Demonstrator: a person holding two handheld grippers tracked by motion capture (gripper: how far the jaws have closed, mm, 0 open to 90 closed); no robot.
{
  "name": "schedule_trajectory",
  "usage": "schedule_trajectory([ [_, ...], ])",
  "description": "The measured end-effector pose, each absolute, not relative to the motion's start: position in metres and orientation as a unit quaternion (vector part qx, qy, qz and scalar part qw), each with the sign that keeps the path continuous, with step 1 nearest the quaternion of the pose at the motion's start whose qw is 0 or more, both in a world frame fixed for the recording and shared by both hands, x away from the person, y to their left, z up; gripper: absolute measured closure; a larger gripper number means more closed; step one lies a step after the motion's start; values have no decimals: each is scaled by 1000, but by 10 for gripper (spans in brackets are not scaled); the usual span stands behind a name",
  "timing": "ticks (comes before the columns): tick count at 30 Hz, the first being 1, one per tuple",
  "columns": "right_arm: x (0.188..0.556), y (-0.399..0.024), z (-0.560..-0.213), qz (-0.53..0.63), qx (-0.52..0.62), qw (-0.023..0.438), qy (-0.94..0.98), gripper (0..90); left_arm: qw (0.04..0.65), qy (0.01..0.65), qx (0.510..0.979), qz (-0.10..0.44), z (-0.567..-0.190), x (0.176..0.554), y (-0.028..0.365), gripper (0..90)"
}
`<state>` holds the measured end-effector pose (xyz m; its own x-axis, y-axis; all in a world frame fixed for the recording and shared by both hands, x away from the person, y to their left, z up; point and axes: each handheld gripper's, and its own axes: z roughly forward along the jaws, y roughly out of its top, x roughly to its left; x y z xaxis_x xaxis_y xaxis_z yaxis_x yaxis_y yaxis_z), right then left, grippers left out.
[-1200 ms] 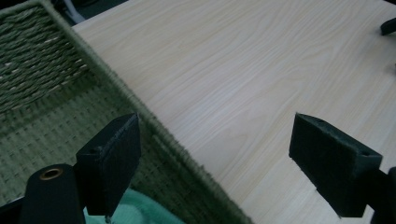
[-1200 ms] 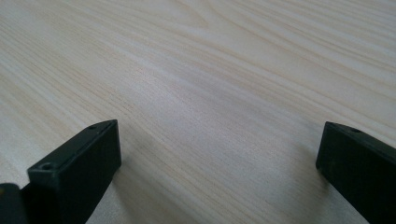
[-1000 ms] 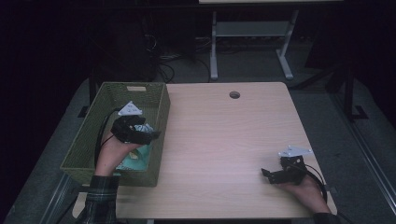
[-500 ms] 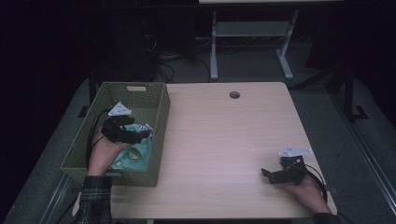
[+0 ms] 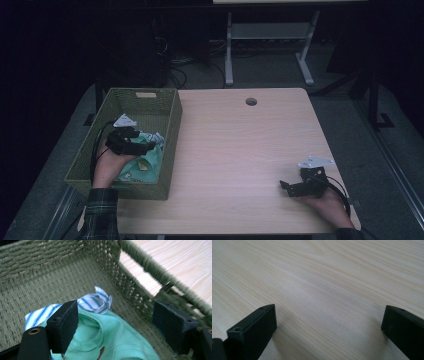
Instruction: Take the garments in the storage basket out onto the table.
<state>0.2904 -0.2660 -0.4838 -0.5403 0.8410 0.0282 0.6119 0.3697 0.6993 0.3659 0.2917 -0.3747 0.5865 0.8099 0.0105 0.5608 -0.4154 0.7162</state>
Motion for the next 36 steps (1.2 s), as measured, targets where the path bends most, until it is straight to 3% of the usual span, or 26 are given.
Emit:
schedule_trajectory([
  [18, 290, -266, -484, 338, 448, 170, 810, 0, 299, 429, 837, 162, -402, 375, 292, 221],
  [36, 290, -266, -484, 338, 448, 170, 810, 0, 225, 439, 865, 95, -420, 381, 282, 244],
])
